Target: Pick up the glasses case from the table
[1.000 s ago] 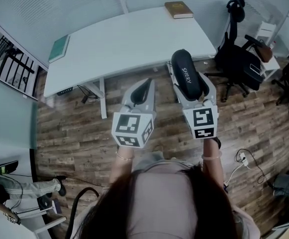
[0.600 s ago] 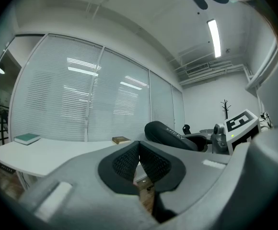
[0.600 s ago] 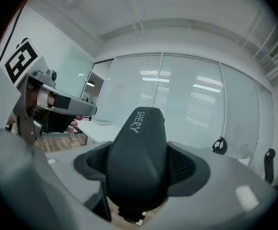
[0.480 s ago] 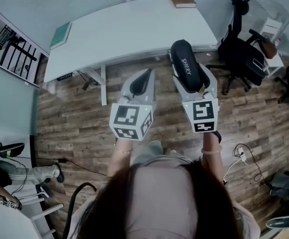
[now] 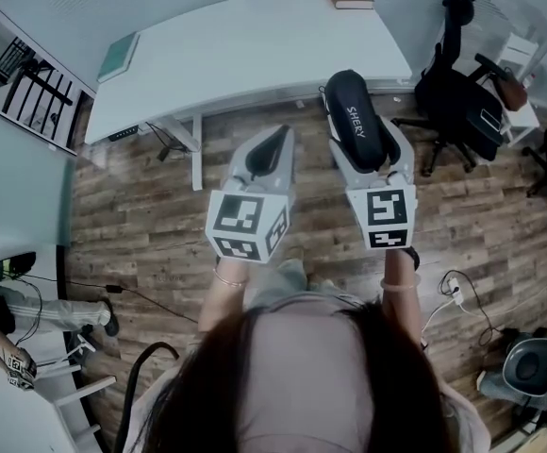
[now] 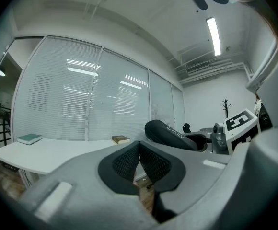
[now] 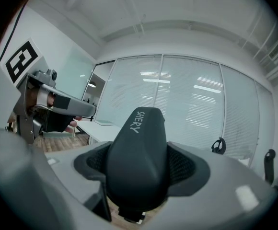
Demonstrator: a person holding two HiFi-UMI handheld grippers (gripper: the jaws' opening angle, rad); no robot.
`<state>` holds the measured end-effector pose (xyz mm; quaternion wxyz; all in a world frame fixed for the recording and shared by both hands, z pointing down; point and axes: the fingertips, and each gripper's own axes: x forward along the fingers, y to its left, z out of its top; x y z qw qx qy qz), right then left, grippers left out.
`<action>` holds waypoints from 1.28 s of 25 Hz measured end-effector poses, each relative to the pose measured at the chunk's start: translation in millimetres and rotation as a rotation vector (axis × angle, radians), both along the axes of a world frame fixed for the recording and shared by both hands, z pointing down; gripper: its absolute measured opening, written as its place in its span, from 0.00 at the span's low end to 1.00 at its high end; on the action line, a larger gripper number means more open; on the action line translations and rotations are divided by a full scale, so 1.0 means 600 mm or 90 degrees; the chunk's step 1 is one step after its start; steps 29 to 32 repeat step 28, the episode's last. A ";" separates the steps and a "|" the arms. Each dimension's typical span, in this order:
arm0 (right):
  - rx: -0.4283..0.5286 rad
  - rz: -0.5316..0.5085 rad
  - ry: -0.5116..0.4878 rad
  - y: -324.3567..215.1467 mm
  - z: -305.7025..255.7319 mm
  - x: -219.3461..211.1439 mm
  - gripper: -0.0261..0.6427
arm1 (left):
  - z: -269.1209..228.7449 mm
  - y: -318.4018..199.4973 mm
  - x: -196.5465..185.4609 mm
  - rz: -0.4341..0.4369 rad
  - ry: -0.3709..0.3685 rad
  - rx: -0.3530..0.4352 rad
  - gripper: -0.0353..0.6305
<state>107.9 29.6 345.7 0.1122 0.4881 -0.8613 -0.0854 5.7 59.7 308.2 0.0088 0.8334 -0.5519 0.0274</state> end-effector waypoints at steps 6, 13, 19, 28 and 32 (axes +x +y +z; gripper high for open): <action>0.003 -0.005 -0.001 0.013 -0.002 0.006 0.56 | -0.001 0.016 0.009 0.002 -0.003 0.000 0.07; 0.011 -0.008 -0.001 0.038 -0.006 0.007 0.56 | -0.007 0.042 0.012 0.001 -0.005 0.007 0.07; 0.010 -0.004 -0.002 0.039 -0.005 0.011 0.56 | -0.007 0.044 0.015 0.003 -0.005 0.007 0.07; 0.007 -0.009 0.000 0.021 -0.006 -0.014 0.56 | -0.006 0.024 -0.006 0.002 -0.003 0.001 0.07; 0.007 -0.009 0.000 0.021 -0.006 -0.014 0.56 | -0.006 0.024 -0.006 0.002 -0.003 0.001 0.07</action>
